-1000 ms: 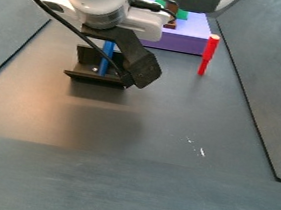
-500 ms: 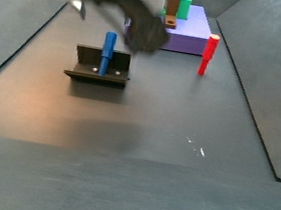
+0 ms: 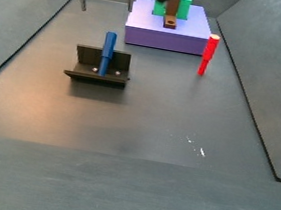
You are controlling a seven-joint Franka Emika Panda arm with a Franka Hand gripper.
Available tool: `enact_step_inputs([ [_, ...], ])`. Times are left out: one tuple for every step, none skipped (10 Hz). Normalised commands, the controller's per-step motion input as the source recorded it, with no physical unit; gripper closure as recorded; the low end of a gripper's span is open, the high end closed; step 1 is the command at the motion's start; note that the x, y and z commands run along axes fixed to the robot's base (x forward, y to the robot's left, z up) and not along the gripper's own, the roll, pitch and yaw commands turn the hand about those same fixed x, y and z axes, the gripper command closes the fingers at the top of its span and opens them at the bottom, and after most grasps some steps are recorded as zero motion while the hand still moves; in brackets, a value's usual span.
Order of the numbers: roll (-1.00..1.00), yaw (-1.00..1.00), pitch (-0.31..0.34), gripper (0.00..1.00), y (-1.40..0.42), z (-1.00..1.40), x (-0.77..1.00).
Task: Pick up the blue object. Move up. Place the blue object on the fixture. Regrasp the blue object. Move to above the board. Insert the blue object.
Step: Regrasp the blue object.
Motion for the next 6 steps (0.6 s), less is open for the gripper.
enact_step_inputs([
  [1.00, 0.07, 0.071, 0.00, -0.06, 0.24, 0.00],
  [1.00, 0.00, 0.000, 0.00, -0.01, 0.18, 0.00],
  [0.99, 0.00, 0.000, 0.00, 0.00, 0.17, 0.00],
  [1.00, 0.17, 0.000, 0.00, -0.01, 0.23, -0.05],
  [1.00, 0.31, 0.000, 0.00, -0.04, 0.21, 0.00],
  [1.00, 0.31, -0.020, 0.00, -0.09, 0.19, 0.00],
])
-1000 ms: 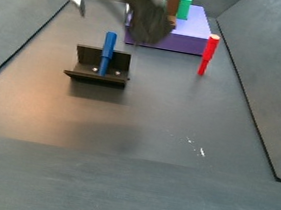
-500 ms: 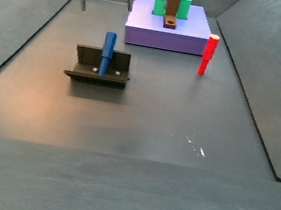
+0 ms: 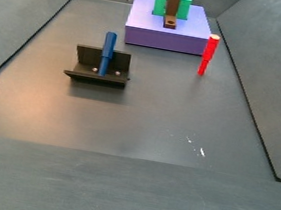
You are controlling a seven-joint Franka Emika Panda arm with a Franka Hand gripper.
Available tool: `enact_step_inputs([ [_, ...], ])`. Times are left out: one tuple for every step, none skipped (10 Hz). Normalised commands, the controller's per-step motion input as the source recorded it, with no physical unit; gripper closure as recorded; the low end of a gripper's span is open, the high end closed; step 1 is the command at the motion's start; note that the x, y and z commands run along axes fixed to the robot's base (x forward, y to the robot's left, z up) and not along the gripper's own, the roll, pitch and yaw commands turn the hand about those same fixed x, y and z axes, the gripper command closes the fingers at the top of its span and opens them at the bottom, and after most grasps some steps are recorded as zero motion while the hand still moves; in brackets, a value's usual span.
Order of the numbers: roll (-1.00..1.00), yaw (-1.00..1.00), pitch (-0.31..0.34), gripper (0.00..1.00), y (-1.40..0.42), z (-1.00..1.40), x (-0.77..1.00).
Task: Pick up the blue object. Move up. Place the blue object on the fixture. Regrasp the blue object. Move to above the board. Insert the blue object.
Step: Regrasp the blue object.
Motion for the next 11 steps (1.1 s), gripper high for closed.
enact_step_inputs([
  [1.00, 0.07, 0.006, 0.00, -0.12, 0.17, 0.48],
  [1.00, -0.23, 0.000, 0.00, -0.02, 0.00, 0.55],
  [1.00, -0.50, 0.000, 0.00, 0.00, -0.13, 0.16],
  [0.89, -0.71, 0.000, 0.00, 0.00, 0.00, 0.00],
  [0.93, -0.70, 0.131, 0.00, 0.00, -0.03, -0.14],
  [0.91, -0.69, 0.214, 0.00, 0.00, -0.03, -0.18],
  [0.68, -0.71, 0.320, 0.00, 0.00, -0.07, -0.17],
  [0.56, -0.48, 0.183, 0.00, -0.09, -0.43, -0.19],
  [0.54, -0.29, 0.074, 0.00, -0.13, -0.52, -0.16],
  [0.47, -0.15, 0.009, 0.00, -0.08, -0.55, -0.25],
  [0.43, 0.00, 0.000, 0.00, -0.04, -0.53, -0.29],
])
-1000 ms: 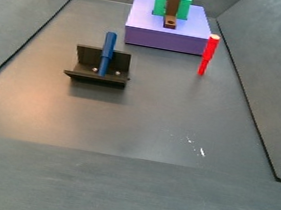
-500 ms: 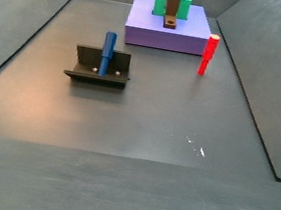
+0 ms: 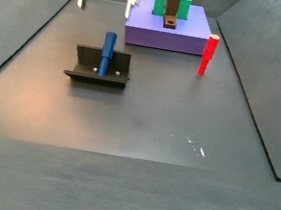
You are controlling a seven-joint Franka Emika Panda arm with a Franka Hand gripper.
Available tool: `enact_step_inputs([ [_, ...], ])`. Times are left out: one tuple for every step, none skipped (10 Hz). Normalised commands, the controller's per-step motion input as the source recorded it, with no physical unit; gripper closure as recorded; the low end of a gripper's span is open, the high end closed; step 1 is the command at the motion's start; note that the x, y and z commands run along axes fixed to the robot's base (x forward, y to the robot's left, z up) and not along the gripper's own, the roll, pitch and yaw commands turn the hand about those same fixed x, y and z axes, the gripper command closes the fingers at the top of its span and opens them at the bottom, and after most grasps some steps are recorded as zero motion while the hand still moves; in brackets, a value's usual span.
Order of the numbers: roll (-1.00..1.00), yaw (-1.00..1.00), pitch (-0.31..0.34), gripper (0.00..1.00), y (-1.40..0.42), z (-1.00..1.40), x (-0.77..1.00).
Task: Pick up the blue object. Move up. Place the blue object on the fixture. Regrasp the blue object. Move to above the board. Insert the blue object.
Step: Regrasp the blue object.
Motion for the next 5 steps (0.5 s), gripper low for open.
enact_step_inputs([
  [0.45, 0.15, 0.000, 0.00, -0.07, -0.33, -0.25],
  [0.45, 0.25, -0.006, 0.00, -0.05, -0.21, -0.28],
  [0.29, 0.27, 0.000, 0.00, -0.01, -0.09, -0.17],
  [0.07, 0.22, -0.017, 0.00, 0.00, -0.07, -0.17],
  [0.08, 0.15, -0.034, 0.00, -0.03, -0.16, -0.07],
])
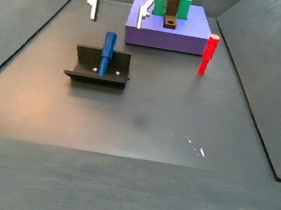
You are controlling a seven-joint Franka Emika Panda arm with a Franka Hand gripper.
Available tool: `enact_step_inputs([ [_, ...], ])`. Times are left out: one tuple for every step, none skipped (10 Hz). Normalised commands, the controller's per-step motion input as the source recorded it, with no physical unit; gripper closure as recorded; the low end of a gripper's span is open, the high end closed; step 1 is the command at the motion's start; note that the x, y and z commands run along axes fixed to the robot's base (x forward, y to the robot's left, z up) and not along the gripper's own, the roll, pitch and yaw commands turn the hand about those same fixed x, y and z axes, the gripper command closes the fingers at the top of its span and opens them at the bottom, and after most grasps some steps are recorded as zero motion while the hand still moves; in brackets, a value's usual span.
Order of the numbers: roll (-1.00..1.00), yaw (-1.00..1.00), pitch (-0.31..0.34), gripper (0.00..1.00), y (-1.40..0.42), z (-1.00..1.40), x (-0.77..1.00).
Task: Pick up the blue object. Move up. Place the blue object on the fixture. Regrasp the blue object. Move to above the board. Insert the blue object.
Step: Regrasp the blue object.
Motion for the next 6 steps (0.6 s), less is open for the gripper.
enact_step_inputs([
  [0.00, 0.14, -0.043, 0.00, 0.00, -0.28, -0.06],
  [-0.03, 0.14, -0.023, 0.00, -0.05, -0.32, 0.00],
  [-0.08, 0.19, 0.000, 0.00, -0.13, -0.07, 0.26],
  [-0.14, 0.31, 0.000, 0.00, -0.11, -0.03, 0.41],
  [-0.13, 0.33, -0.054, 0.00, -0.23, -0.04, 0.18],
  [-0.11, 0.30, -0.051, 0.00, -0.25, -0.10, 0.20],
])
